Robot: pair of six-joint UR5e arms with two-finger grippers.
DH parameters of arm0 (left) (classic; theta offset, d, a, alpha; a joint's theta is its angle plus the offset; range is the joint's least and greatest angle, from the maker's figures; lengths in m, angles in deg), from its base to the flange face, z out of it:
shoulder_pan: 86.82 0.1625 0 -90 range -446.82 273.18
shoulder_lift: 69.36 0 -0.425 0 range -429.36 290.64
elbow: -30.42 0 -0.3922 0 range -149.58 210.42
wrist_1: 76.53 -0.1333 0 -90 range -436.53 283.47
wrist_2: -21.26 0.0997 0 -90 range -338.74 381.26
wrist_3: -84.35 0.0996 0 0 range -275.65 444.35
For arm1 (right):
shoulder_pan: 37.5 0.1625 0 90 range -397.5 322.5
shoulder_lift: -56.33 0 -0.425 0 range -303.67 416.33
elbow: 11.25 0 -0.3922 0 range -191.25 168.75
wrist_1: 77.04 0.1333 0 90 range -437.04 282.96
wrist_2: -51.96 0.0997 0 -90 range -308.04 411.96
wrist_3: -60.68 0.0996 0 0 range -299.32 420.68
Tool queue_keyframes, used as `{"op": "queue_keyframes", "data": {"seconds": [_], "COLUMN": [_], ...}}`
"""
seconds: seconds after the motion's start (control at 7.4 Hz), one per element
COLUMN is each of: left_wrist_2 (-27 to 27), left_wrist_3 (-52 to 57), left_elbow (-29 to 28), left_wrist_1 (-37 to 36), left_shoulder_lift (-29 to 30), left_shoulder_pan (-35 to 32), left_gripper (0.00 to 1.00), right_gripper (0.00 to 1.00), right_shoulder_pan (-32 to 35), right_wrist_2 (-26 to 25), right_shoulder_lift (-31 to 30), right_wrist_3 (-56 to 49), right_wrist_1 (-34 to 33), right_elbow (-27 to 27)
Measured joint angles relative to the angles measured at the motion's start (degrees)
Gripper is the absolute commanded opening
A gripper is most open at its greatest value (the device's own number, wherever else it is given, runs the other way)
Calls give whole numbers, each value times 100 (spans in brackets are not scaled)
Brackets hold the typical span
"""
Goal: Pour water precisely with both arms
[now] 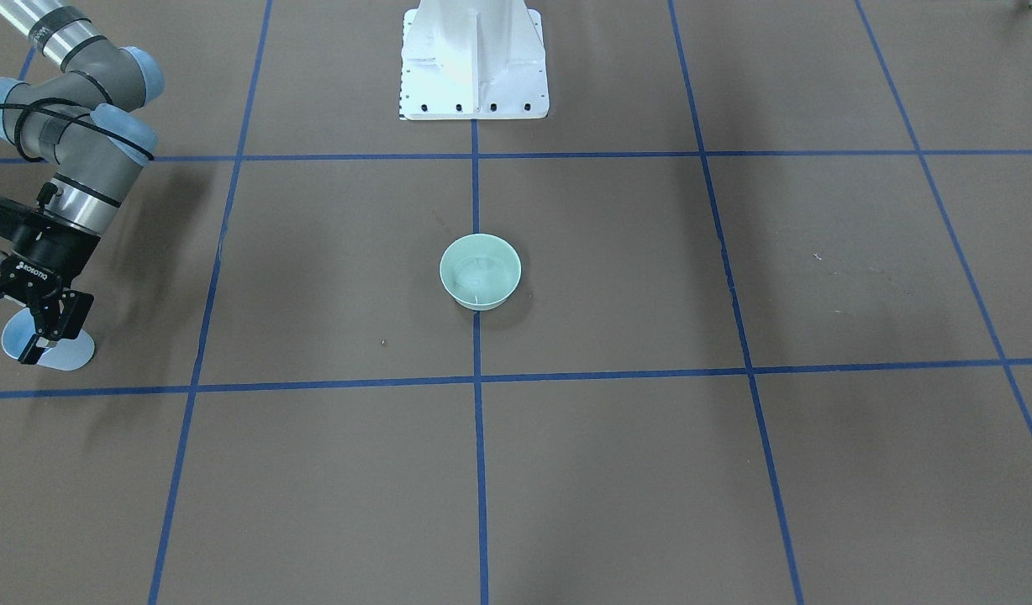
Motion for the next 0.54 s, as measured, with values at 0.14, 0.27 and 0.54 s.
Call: {"op": "queue_keyframes", "data": {"seconds": [0.14,0.27,0.54], "left_wrist_2": [0,4,6], "left_wrist_3": [-9,-26,-44], "left_elbow": [-3,-18,-53], "left_wrist_1": [0,0,0], "left_shoulder_lift": [0,-5,-22], "left_shoulder_pan": [0,0,-2], "left_gripper": [100,100,100], "right_gripper": [100,100,100], "right_shoulder_pan": [97,211,654], "right_wrist_2": [189,555,1612], "right_shoulder_lift": [43,77,129], "right_wrist_3": [-258,-625,-1744], "right_wrist_1": [4,6,13], "right_elbow": [105,264,675]}}
